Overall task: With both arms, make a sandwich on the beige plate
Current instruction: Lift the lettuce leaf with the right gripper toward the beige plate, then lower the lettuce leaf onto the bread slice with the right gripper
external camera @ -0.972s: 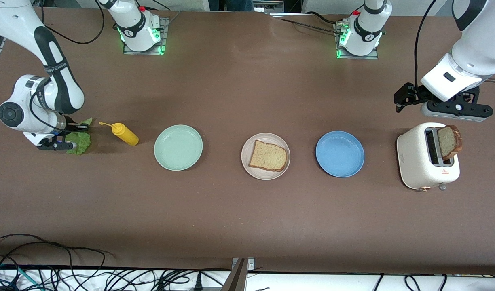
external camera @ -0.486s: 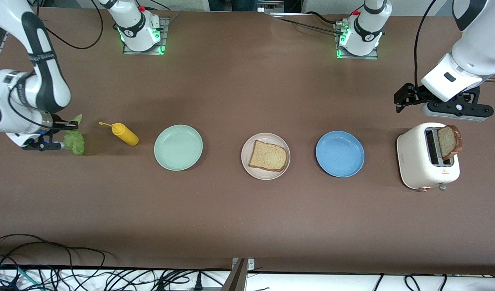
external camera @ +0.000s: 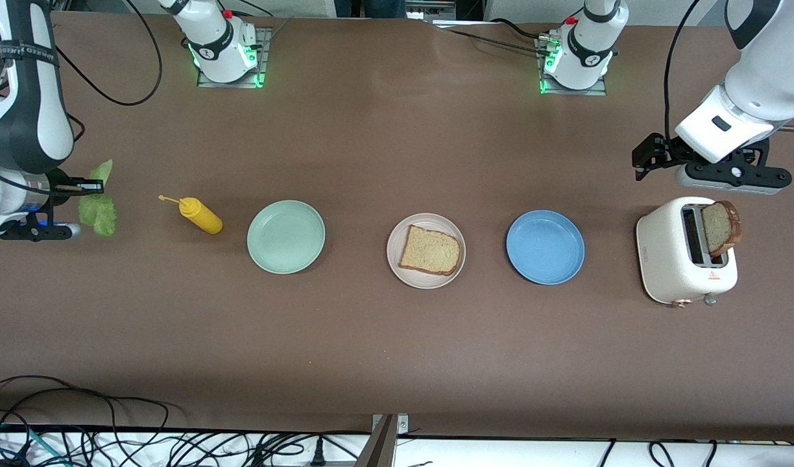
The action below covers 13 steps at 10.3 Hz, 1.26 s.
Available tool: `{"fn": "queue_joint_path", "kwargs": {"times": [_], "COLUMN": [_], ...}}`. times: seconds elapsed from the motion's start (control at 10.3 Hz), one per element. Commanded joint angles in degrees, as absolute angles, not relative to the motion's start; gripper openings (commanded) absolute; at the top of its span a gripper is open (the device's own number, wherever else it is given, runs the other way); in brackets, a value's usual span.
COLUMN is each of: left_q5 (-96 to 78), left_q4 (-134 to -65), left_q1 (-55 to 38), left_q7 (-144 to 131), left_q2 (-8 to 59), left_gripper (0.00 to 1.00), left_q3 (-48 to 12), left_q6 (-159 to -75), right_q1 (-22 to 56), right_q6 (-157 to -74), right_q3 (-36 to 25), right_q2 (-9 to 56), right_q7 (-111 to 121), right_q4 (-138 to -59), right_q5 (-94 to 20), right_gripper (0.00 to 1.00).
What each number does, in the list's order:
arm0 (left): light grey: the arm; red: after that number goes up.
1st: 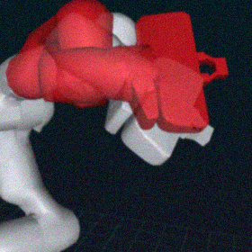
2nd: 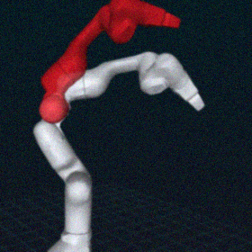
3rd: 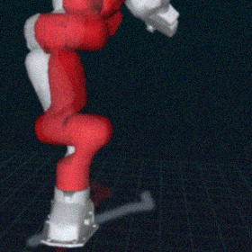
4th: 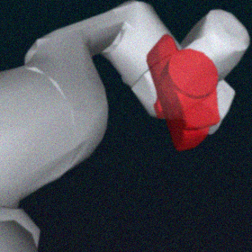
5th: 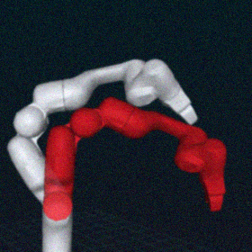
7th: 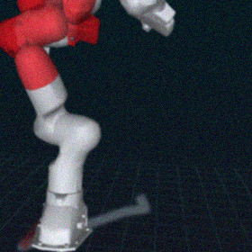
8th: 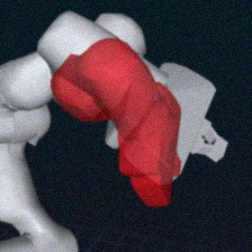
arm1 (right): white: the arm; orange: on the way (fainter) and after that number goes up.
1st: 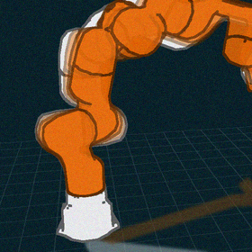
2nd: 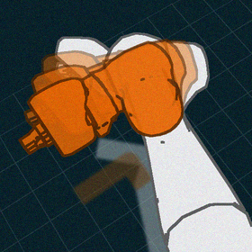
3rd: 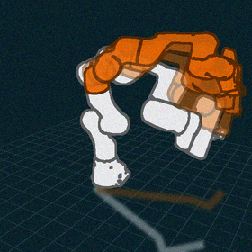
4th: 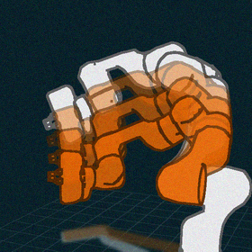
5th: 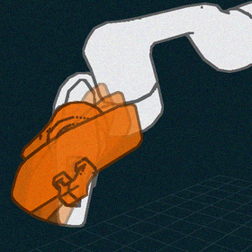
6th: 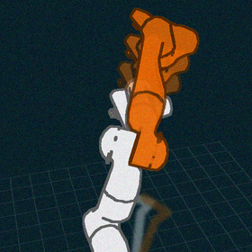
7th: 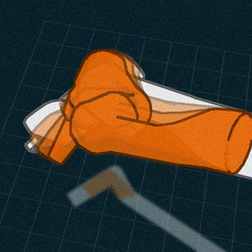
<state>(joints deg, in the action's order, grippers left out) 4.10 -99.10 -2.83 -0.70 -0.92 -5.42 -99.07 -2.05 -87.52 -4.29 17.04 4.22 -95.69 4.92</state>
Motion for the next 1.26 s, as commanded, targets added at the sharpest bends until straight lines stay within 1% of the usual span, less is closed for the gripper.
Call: {"fn": "queue_joint_path", "kwargs": {"times": [0.0,0.19,0.39,0.58,0.87,1.17], "left_q5": [3.6,3.69,3.69,3.69,3.6,3.69], "left_q4": [-96.95,-94.58,-94.48,-94.48,-94.48,-94.48], "left_q1": [-3.08,-2.99,-2.9,-2.9,-2.9,-2.9], "left_q7": [-0.97,-0.88,-0.79,-0.88,-0.88,-0.88], "left_q2": [-0.62,-0.53,-0.53,-0.44,-0.44,-0.44], "left_gripper": [1.0,1.0,1.0,1.0,1.0,1.0], "left_q3": [-5.19,-5.01,-4.92,-4.92,-4.92,-4.92], "left_q6": [-98.09,-95.2,-94.92,-94.92,-94.92,-94.92], "right_q1": [4.01,10.42,17.46,23.88,33.11,40.06], "right_q6": [-81.32,-80.6,-81.9,-88.82,-101.3,-115.61], "right_q3": [-4.39,-4.39,-4.39,-4.39,-4.31,-4.39], "right_q2": [18.28,18.37,18.54,19.59,22.93,28.98], "right_q7": [-5.74,-20.14,-35.35,-47.48,-63.15,-75.81], "right_q4": [-89.23,-86.76,-85.87,-85.87,-85.87,-83.86], "right_q5": [-0.24,-5.94,-11.4,-16.06,-17.4,-18.98], "right_gripper": [0.0,0.0,0.0,0.0,0.0,0.0]}}
